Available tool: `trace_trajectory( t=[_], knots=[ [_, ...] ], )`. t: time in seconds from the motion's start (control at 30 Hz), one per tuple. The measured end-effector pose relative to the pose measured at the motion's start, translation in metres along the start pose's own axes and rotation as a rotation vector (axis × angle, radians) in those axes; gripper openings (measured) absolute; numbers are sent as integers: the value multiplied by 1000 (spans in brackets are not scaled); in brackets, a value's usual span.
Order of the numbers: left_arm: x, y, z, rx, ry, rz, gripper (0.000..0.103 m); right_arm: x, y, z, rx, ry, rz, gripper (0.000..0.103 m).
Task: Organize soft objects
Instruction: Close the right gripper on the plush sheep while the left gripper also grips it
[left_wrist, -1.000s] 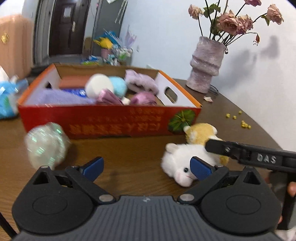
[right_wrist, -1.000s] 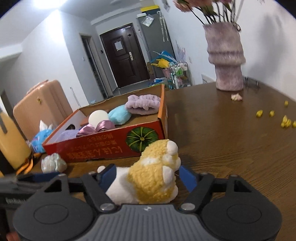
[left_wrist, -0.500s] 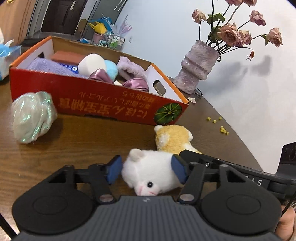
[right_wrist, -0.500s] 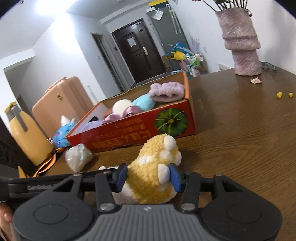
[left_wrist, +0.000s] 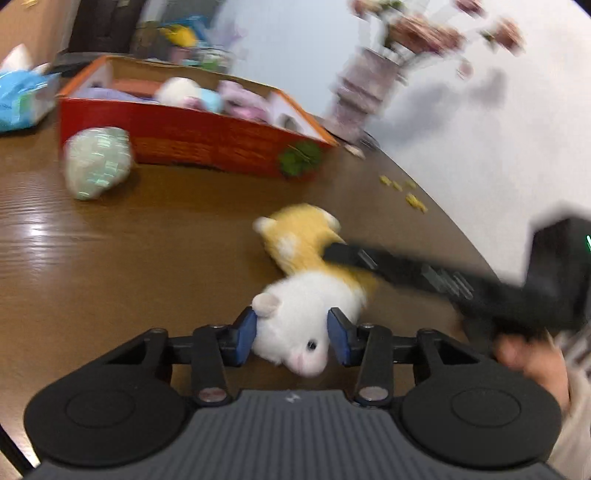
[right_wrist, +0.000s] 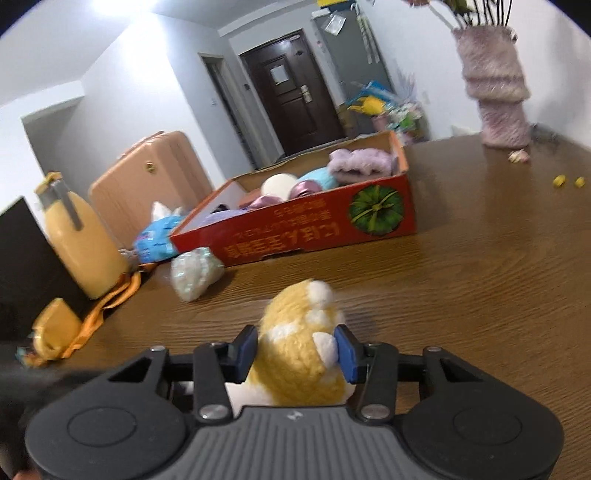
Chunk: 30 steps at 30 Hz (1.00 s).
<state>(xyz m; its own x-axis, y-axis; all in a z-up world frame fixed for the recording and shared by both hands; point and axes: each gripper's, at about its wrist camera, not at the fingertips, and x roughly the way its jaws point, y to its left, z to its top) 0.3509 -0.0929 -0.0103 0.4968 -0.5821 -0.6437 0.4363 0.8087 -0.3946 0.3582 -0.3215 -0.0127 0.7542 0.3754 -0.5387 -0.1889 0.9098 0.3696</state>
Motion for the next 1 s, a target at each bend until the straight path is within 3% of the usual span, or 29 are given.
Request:
trace_trajectory(
  t=[0.1,0.2,0.3,0.47,0.57,0.67,0.73,0.83,1.0],
  knots=[
    [-3,-16,-7,69,-4,-50,43,-5,2,4,-19,-31,-71,49],
    [-20,-8,-1,70,-62,-59,49,-19,1,4,-23,-68,-93,59],
    [-41,10,10,71,-154,45,56,-31,10,-5,-49,-60,-128,74],
    [-46,30,23,60,-207,264,56,-25,30,-30,-82,-45,-164,78],
    [-41,26,21,90,-210,306,58,-17,42,-36,-134,-45,-147,79],
    [-41,23,18,124,-206,317,61,-14,51,-35,-268,-3,-73,79],
    [-43,23,15,142,-217,322,68,-23,48,-32,-286,-13,-147,81],
    [-43,20,12,152,-214,315,68,-40,36,-28,-268,-58,-272,81],
    [-33,15,9,123,-182,155,68,-57,8,-34,-131,-57,-163,79]
  ],
)
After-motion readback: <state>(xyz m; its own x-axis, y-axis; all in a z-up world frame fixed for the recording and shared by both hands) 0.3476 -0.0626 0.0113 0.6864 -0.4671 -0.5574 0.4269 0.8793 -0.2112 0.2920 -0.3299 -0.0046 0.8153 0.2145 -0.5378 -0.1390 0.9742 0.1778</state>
